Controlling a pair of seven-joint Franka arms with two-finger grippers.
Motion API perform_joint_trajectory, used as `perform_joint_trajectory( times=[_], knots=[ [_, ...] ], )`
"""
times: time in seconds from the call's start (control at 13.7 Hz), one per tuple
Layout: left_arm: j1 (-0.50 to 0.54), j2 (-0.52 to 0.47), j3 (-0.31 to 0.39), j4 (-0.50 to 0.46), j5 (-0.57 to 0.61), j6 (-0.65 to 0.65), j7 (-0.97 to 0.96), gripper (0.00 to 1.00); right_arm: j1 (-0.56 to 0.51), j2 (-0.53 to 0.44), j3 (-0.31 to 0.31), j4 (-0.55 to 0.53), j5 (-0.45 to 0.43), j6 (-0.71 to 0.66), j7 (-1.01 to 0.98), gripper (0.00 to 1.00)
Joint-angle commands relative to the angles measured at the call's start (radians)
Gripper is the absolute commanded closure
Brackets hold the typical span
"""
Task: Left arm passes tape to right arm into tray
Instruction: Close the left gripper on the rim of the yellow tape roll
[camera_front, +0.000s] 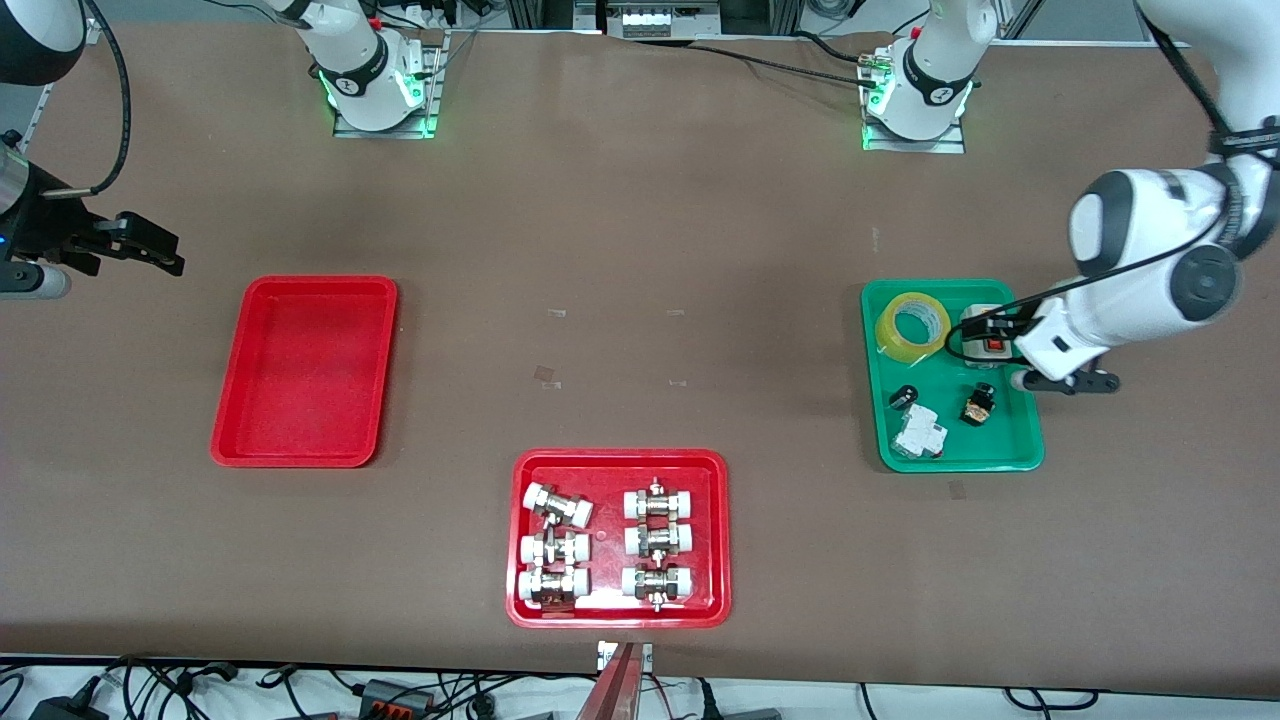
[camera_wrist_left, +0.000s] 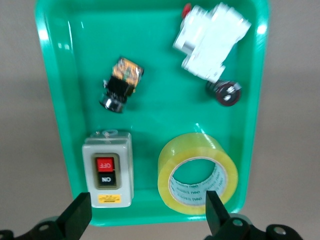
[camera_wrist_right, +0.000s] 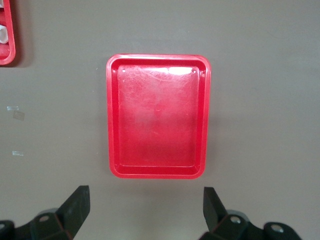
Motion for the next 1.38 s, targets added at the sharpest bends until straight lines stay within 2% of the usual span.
perform_joint_trajectory(
  times=[0.0,0.36,0.51,0.87,1.02,1.24,1.31],
  knots=[
    [0.003,-0.057,-0.012,-0.167,-0.008,0.142,-0.075,0.00,0.000,-0.006,0.003,-0.011,0.011,0.005,-0.009,0.00],
    [-0.009,-0.026,-0.022,-0.175,-0.013,0.155,-0.178,0.00,0.000,-0.001,0.003,-0.012,0.011,-0.001,-0.007,0.00],
    [-0.006,-0.015,-0.060,-0.177,-0.013,0.156,-0.228,0.02,0.000,-0.001,0.001,-0.012,0.010,0.000,-0.006,0.00],
    [0.005,0.040,-0.059,-0.195,-0.013,0.230,-0.229,0.05,-0.003,-0.001,0.001,-0.012,0.011,-0.001,-0.004,0.00],
    [0.005,0.044,-0.059,-0.195,-0.013,0.230,-0.229,0.11,-0.002,-0.001,0.001,-0.014,0.011,-0.001,-0.003,0.00],
    [0.003,0.054,-0.059,-0.198,-0.013,0.231,-0.229,0.29,0.000,-0.001,0.001,-0.015,0.011,-0.003,-0.003,0.00],
    [0.005,0.060,-0.059,-0.198,-0.013,0.231,-0.227,0.32,-0.002,-0.001,0.001,-0.015,0.011,-0.003,-0.003,0.00]
  ],
)
